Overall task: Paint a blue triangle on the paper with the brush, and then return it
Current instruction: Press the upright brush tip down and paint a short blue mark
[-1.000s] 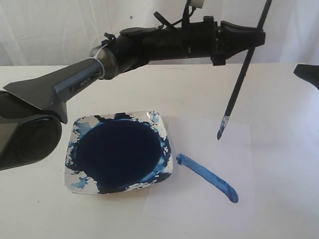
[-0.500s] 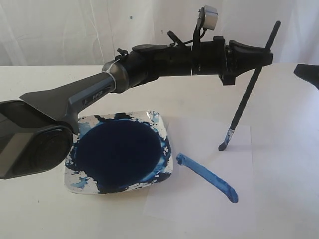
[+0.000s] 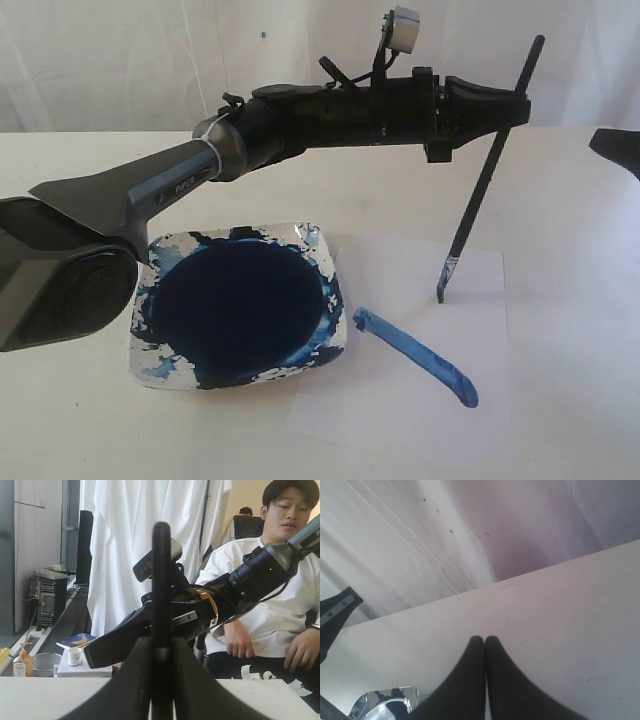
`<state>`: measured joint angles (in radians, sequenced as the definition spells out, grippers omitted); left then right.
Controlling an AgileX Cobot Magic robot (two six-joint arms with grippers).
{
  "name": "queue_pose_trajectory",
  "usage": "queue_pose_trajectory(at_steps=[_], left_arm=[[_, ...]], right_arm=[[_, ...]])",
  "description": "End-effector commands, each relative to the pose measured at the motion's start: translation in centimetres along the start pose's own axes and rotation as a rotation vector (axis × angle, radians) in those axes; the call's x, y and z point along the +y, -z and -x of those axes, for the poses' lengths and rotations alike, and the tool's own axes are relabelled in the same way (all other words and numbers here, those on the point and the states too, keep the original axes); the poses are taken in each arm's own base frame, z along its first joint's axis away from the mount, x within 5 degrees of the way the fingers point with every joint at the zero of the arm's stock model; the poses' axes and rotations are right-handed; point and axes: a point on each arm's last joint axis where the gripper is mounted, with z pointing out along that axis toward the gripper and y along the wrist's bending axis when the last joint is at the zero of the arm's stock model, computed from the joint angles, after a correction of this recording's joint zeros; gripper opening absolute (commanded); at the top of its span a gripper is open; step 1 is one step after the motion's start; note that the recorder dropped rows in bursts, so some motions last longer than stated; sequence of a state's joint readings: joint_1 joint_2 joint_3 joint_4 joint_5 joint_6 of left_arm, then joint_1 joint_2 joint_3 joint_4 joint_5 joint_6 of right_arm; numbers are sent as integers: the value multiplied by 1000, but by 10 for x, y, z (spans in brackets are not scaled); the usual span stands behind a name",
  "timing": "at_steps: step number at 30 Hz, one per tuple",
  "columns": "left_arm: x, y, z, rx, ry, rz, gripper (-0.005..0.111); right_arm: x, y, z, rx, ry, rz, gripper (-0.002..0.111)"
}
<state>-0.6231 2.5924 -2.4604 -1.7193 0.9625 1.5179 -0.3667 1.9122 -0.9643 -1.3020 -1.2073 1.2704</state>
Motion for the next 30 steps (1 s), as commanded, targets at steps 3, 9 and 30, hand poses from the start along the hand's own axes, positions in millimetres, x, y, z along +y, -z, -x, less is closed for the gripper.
queue_pose_trajectory(at_steps=[3, 9, 30], left_arm=[[4, 12, -2, 21, 37, -12, 0], [2, 12, -5, 54, 40, -36, 0], [8, 24, -23, 281, 134, 4, 0]], right_arm=[[-1, 2, 2, -14, 12, 5, 0], [-1, 2, 2, -14, 12, 5, 0], [-1, 2, 2, -14, 12, 5, 0]])
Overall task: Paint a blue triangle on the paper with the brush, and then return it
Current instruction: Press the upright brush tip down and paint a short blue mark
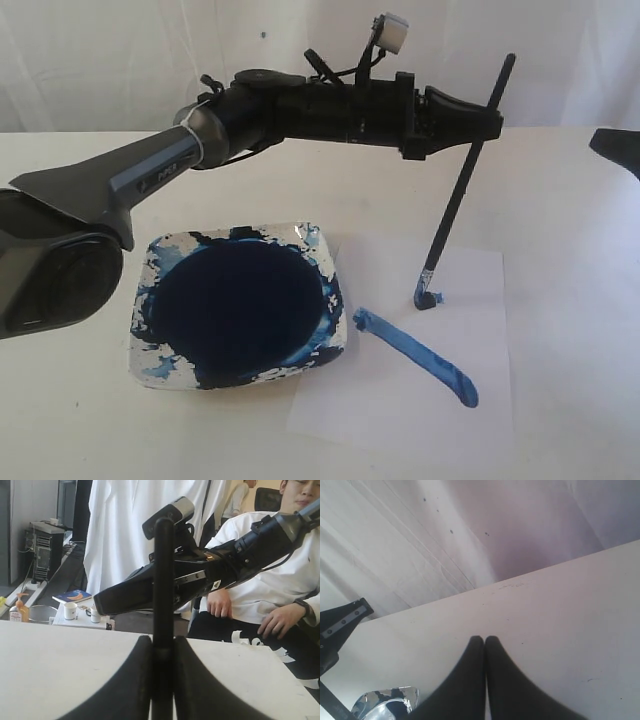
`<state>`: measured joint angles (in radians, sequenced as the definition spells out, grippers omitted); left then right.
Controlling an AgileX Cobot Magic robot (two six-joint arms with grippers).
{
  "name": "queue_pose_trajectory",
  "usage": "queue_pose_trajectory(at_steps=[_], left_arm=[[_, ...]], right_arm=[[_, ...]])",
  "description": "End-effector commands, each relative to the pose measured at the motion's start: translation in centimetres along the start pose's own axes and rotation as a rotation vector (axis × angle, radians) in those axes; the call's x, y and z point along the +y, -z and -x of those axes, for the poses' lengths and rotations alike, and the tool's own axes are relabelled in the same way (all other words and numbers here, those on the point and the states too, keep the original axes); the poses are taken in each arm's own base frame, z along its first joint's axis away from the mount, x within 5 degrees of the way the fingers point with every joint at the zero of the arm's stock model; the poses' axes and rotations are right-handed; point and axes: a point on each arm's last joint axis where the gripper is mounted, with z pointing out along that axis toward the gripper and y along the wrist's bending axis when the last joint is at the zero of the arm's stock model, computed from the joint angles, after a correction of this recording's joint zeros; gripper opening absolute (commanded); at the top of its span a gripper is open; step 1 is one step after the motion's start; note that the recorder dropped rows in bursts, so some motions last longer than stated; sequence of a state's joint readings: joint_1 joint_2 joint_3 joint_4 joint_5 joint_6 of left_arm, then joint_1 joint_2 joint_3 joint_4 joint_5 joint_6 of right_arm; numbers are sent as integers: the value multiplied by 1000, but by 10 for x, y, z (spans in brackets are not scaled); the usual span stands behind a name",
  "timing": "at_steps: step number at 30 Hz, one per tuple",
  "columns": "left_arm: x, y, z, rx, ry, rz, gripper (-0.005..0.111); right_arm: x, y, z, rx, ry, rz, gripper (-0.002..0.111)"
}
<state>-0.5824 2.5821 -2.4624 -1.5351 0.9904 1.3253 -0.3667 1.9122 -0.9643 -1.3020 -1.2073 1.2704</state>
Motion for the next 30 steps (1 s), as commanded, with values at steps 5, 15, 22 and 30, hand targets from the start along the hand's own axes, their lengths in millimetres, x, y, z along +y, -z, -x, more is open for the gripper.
queue_pose_trajectory(at_steps=[5, 15, 22, 30], left_arm=[[5, 3, -24, 181, 73, 26, 0], [5, 16, -8, 188, 66, 45, 0], [4, 23, 2, 97, 59, 4, 0], [11, 42, 13, -12, 78, 1, 0]], right_arm=[[-1, 2, 2, -14, 12, 5, 0], [-1, 2, 2, -14, 12, 5, 0], [-1, 2, 2, -14, 12, 5, 0], [-1, 2, 2, -14, 12, 5, 0]])
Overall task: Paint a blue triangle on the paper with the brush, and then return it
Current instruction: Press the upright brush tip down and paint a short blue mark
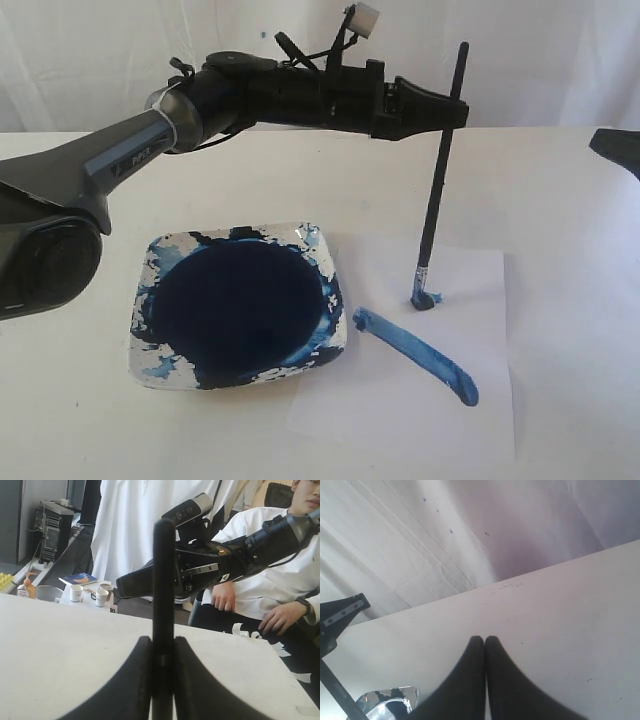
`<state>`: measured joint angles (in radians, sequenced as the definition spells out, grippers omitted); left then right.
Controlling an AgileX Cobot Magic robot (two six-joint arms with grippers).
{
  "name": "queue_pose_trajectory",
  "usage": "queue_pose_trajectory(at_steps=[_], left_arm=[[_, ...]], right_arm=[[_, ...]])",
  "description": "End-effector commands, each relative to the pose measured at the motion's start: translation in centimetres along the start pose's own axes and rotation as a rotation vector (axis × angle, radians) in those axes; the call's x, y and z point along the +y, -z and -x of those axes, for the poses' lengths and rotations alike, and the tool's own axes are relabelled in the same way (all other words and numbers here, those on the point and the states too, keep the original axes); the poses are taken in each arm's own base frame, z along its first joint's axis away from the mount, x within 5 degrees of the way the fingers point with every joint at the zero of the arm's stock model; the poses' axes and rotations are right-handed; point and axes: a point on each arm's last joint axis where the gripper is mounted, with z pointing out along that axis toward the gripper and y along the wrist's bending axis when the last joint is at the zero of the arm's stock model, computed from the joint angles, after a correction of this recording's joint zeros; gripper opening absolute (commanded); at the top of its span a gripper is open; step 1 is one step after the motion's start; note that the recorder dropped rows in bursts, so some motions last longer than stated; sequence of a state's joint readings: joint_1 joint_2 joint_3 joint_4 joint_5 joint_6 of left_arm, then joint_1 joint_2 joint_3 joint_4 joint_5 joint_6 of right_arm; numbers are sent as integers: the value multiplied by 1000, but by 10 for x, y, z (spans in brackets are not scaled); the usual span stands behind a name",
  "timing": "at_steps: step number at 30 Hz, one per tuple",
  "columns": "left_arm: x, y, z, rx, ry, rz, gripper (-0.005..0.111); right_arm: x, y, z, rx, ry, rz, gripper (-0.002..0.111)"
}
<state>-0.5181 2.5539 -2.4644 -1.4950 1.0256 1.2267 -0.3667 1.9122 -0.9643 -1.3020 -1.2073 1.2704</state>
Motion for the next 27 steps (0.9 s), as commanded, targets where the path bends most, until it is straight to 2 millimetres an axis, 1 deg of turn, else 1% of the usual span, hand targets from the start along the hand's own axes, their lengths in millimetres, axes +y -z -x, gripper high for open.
queue_pose_trajectory(at_steps=[1, 4, 13, 18, 21, 27], left_arm=[[4, 13, -2, -24, 22, -32, 0], [4, 17, -2, -18, 26, -42, 0], [5, 19, -9, 57, 21, -39, 0], [7, 23, -9, 62, 23, -26, 0], [11, 31, -9, 60, 36, -9, 0], [10, 42, 1, 65, 35, 0, 0]], right_arm=[[-1, 2, 2, -14, 12, 5, 0], [-1, 2, 2, -14, 12, 5, 0], [-1, 2, 2, -14, 12, 5, 0], [-1, 2, 2, -14, 13, 5, 0], [-1, 2, 2, -14, 16, 5, 0], [-1, 2, 2, -14, 16, 5, 0]])
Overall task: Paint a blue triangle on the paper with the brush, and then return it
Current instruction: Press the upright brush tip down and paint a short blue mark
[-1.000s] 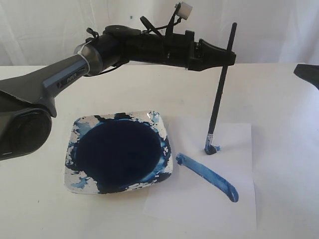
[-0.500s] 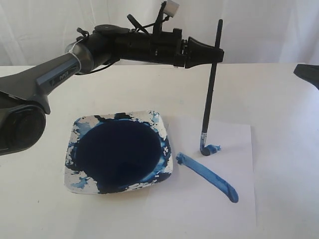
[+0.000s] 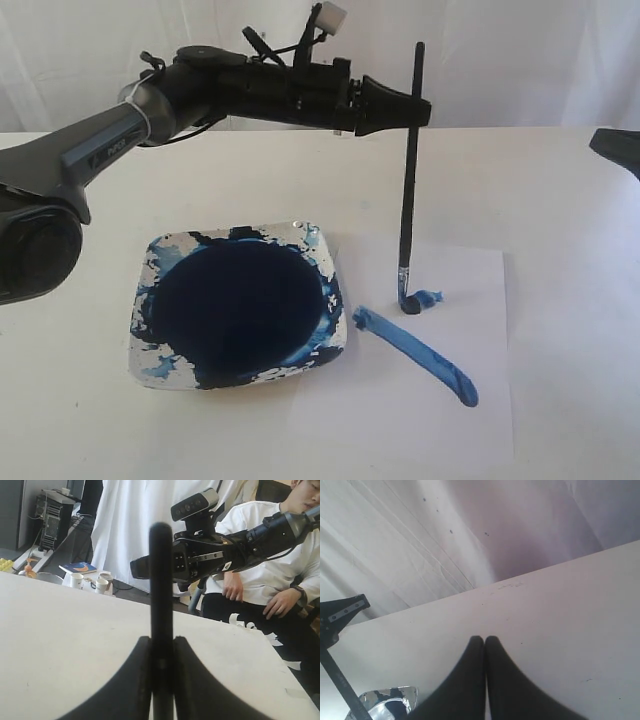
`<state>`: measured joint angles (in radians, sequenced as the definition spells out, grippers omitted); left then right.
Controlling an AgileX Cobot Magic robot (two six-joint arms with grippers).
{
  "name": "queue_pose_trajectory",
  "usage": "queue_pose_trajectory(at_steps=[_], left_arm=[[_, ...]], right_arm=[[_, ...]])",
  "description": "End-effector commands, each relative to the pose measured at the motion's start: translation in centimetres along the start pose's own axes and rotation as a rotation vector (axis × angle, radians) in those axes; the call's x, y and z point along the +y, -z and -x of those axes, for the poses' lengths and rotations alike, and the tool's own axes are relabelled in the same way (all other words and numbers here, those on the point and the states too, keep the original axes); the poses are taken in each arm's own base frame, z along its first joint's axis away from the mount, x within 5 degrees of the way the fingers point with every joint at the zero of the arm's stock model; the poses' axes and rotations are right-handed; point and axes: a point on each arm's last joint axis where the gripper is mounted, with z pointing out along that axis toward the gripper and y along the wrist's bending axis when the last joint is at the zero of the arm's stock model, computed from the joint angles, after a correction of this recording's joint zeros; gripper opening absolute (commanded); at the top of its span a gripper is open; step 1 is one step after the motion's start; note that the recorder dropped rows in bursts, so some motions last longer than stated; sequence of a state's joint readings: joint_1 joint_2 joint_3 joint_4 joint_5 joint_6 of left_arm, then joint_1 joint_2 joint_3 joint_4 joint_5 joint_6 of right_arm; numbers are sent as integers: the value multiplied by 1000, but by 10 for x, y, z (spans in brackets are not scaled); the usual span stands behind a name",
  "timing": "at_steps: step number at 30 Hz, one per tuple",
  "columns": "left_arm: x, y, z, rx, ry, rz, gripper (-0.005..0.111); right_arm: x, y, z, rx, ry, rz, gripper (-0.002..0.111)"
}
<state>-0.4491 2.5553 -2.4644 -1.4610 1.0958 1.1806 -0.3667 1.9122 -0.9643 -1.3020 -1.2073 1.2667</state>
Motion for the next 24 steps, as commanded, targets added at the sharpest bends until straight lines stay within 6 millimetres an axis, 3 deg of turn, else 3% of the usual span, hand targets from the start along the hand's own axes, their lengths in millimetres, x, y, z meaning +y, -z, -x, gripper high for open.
queue_pose_trajectory(at_steps=[1, 10, 24], left_arm=[[-3, 9, 3, 36, -1, -13, 0], [-5, 11, -1, 88, 24, -36, 0], [-17, 18, 11, 267, 1, 32, 0]], right_arm=[[-1, 2, 2, -14, 13, 5, 0], [-1, 2, 2, -14, 13, 5, 0], [-1, 2, 2, -14, 13, 5, 0]])
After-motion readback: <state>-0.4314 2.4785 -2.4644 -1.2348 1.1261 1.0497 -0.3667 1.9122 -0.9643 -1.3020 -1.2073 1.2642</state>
